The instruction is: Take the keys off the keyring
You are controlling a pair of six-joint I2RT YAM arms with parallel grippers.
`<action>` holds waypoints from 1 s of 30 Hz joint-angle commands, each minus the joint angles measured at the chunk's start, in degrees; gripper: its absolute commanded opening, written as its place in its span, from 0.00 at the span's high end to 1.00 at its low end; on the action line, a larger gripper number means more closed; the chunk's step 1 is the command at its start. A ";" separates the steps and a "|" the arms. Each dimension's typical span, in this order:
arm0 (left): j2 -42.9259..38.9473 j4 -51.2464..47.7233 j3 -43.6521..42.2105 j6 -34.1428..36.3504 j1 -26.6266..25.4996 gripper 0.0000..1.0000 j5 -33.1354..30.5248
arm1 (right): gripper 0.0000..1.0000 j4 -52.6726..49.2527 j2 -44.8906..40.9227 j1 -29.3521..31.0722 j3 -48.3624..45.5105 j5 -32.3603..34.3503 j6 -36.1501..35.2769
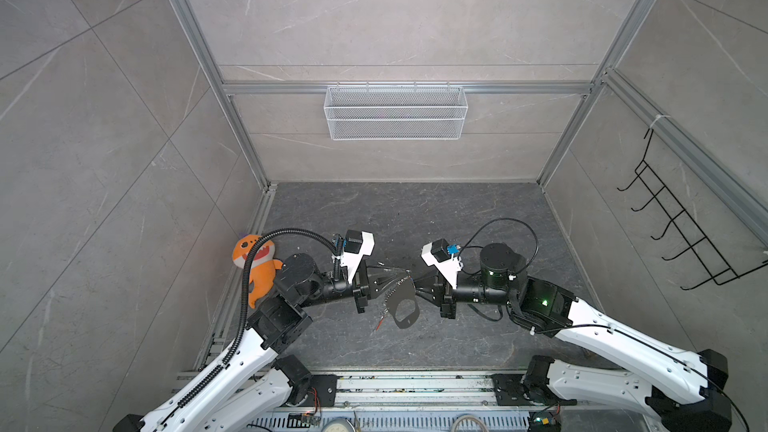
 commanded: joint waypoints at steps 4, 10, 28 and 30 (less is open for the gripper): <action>-1.63 1.59 2.54 1.34 -0.11 1.00 4.62 | 0.54 -5.69 -4.99 0.55 3.02 2.24 -1.25; -1.17 1.91 2.64 1.08 -0.12 1.00 7.06 | 0.51 -4.16 -7.20 0.58 4.56 1.98 -0.22; -0.79 3.09 2.29 0.58 -0.09 1.00 7.55 | 0.75 2.35 -2.36 0.59 4.67 -4.67 2.04; -0.85 3.20 2.16 0.76 -0.14 1.00 7.50 | 0.75 2.65 -2.19 0.64 4.15 -5.08 2.46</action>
